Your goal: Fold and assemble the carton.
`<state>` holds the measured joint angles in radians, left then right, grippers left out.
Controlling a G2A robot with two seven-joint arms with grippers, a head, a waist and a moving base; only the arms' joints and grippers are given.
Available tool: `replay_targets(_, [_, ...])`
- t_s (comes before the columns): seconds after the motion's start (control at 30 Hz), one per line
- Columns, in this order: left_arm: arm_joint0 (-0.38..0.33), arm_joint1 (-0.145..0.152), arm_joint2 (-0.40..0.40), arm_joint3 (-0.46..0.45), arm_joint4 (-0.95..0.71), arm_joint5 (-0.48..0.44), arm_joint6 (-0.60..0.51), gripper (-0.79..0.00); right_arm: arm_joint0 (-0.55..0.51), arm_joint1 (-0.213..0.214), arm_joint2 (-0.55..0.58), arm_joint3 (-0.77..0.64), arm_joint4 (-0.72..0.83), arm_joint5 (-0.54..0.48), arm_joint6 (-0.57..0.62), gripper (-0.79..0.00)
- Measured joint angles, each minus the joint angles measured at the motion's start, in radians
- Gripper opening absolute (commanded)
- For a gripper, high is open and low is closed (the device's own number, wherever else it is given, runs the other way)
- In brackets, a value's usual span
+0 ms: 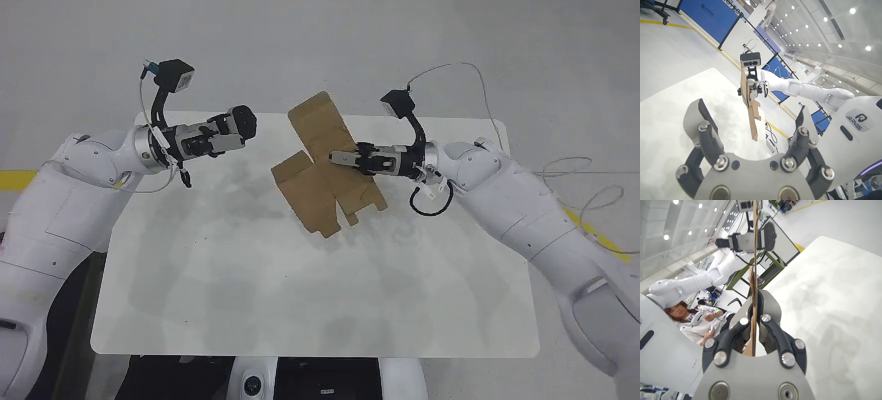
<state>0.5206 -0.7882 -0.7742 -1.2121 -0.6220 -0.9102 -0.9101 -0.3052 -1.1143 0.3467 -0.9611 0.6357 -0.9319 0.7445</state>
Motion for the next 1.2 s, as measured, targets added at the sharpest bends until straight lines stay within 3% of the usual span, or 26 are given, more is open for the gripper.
replay_targets(0.23, [0.023,-0.025,0.026,-0.005,0.039,-0.004,0.018,0.0,-0.028,-0.024,0.05,-0.01,-0.034,0.087,-0.123,-0.785])
replay_targets(0.73, [0.074,-0.056,0.033,-0.03,-0.01,0.097,-0.03,0.0,-0.106,-0.067,0.151,-0.028,-0.064,0.106,-0.271,-0.785])
replay_targets(0.8, [0.079,-0.06,0.037,-0.032,-0.049,0.127,-0.052,-0.095,-0.111,-0.071,0.162,-0.029,-0.07,0.103,-0.27,-0.785])
replay_targets(0.83, [0.08,-0.063,0.037,-0.03,-0.078,0.147,-0.07,-0.194,-0.114,-0.074,0.168,-0.029,-0.074,0.102,-0.268,-0.785])
replay_targets(0.87, [0.079,-0.065,0.036,-0.026,-0.095,0.16,-0.083,-0.366,-0.117,-0.076,0.173,-0.029,-0.076,0.102,-0.266,-0.785])
replay_targets(0.9, [0.079,-0.068,0.035,-0.022,-0.108,0.17,-0.094,-0.422,-0.119,-0.078,0.178,-0.028,-0.079,0.102,-0.263,-0.785])
replay_targets(1.0, [0.077,-0.076,0.033,-0.012,-0.141,0.199,-0.129,-0.723,-0.125,-0.083,0.194,-0.024,-0.088,0.105,-0.254,-0.785])
replay_targets(1.03, [0.077,-0.079,0.033,-0.008,-0.151,0.21,-0.142,-0.785,-0.127,-0.086,0.2,-0.022,-0.092,0.106,-0.252,-0.785])
replay_targets(1.2, [0.078,-0.093,0.029,0.0,-0.18,0.24,-0.185,-0.785,-0.136,-0.095,0.224,-0.017,-0.11,0.109,-0.242,-0.785])
